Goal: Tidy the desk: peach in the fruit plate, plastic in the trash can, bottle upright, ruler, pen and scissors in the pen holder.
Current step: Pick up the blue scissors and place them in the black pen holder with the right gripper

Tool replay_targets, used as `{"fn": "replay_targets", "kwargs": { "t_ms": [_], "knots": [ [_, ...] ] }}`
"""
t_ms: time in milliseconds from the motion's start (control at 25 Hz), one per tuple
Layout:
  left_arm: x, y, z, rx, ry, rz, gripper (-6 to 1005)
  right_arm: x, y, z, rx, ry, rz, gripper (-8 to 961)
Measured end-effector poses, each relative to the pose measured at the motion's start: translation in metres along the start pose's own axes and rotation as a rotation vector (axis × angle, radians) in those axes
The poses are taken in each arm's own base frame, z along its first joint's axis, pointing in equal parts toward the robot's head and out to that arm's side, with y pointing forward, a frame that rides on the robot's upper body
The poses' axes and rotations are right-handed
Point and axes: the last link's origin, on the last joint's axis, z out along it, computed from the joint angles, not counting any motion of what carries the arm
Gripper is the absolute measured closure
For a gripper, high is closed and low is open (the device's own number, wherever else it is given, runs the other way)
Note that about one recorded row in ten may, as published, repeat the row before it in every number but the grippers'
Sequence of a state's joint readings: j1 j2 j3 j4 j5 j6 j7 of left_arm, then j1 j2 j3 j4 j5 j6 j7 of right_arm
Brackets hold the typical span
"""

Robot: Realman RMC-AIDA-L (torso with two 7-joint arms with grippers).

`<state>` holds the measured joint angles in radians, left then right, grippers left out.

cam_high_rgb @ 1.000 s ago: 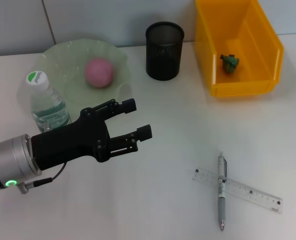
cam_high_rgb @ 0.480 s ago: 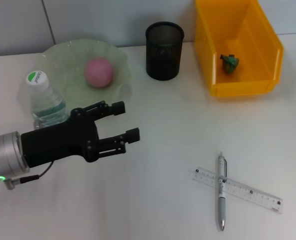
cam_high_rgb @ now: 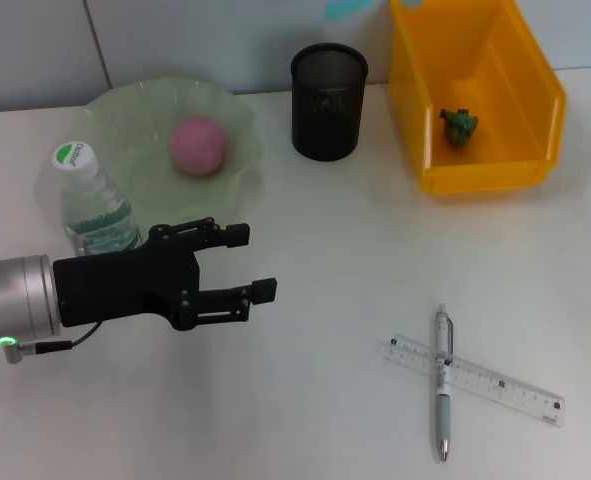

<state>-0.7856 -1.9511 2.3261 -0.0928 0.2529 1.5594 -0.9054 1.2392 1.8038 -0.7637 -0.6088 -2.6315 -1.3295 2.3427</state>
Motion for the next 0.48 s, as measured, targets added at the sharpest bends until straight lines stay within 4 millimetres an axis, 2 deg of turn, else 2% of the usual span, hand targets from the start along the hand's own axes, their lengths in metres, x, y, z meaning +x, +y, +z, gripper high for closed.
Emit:
{"fn": "replay_targets", "kwargs": {
  "t_ms": [480],
  "knots": [
    [0.000,0.000,0.003,0.001,-0.005,0.001,191,0.020,-0.004,0.030,0.041,0.052,0.023,864]
  ]
}}
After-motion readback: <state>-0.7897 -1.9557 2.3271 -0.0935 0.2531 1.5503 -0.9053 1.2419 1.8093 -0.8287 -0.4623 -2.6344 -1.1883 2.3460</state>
